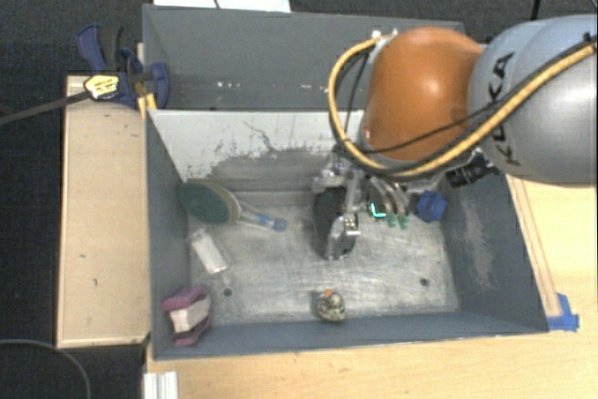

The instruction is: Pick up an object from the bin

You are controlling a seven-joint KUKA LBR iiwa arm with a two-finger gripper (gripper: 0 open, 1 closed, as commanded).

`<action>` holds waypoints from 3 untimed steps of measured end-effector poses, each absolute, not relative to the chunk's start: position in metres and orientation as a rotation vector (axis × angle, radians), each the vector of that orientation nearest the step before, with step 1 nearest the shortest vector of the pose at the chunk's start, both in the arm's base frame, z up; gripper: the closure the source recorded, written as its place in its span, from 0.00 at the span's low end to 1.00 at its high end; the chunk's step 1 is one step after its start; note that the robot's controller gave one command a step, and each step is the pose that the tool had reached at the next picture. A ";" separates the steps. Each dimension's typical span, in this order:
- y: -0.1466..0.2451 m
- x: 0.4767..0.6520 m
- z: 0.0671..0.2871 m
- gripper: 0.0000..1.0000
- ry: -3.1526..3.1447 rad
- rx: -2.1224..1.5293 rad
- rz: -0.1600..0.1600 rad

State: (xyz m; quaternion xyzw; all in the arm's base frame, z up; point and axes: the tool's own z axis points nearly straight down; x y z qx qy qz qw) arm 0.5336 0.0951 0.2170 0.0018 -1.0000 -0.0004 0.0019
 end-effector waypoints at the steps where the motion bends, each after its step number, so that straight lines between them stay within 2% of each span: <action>1: 0.082 0.586 0.074 0.00 -3.131 0.307 -0.002; 2: 0.008 0.550 0.074 0.00 -3.153 -0.125 -0.005; 3: -0.074 0.541 0.073 0.00 -3.128 0.395 0.004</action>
Offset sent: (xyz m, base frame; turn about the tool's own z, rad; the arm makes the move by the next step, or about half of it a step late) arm 0.0504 -0.0126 -0.1429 -0.1935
